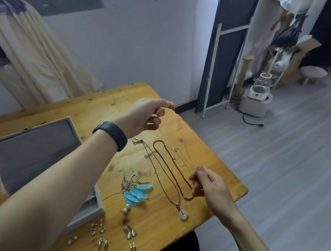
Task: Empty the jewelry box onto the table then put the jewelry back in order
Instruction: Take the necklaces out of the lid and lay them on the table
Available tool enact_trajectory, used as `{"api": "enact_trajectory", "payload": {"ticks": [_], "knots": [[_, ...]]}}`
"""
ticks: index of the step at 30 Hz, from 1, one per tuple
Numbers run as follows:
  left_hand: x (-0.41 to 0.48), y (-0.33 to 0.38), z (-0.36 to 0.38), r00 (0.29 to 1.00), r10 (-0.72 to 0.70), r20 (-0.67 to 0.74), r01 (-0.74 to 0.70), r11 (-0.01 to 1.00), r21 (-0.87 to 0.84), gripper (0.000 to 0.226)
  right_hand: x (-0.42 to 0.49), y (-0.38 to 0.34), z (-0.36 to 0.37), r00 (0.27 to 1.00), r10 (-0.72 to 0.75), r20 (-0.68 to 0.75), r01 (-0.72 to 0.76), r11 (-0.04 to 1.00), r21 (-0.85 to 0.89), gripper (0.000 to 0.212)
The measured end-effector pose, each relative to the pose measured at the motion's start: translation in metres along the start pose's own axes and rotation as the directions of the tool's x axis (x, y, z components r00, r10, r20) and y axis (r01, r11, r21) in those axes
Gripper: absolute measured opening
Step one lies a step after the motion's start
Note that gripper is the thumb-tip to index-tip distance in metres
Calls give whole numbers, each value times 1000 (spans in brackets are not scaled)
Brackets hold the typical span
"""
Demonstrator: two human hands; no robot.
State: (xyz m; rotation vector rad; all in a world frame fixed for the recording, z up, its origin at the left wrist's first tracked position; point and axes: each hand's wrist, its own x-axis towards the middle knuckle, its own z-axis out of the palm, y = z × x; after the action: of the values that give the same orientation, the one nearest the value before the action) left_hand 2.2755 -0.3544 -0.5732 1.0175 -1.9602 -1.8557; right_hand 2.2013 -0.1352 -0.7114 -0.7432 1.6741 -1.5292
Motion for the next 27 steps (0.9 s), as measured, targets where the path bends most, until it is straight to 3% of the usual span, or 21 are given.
{"api": "enact_trajectory", "payload": {"ticks": [4, 11, 17, 22, 24, 27], "knots": [[34, -28, 13, 995, -34, -89, 43, 994, 100, 20, -2, 10, -18, 991, -31, -127, -2, 970, -245, 32], [80, -67, 44, 990, 37, -135, 21, 915, 403, 24, -2, 18, -38, 993, -48, -110, -1, 916, -402, 9], [106, -95, 65, 979, 165, -120, -50, 762, 646, 23, 11, 33, -45, 945, -204, -257, -78, 620, -780, 19], [125, -120, 66, 948, 313, -59, -108, 490, 865, 26, 15, 48, -42, 912, -302, -279, -68, 557, -828, 14], [128, -125, 65, 941, 338, -37, -123, 438, 890, 28, 14, 51, -41, 887, -329, -324, -82, 577, -812, 10], [132, -128, 61, 940, 340, -39, -123, 442, 888, 26, 14, 56, -40, 858, -387, -337, -66, 567, -821, 4]]}}
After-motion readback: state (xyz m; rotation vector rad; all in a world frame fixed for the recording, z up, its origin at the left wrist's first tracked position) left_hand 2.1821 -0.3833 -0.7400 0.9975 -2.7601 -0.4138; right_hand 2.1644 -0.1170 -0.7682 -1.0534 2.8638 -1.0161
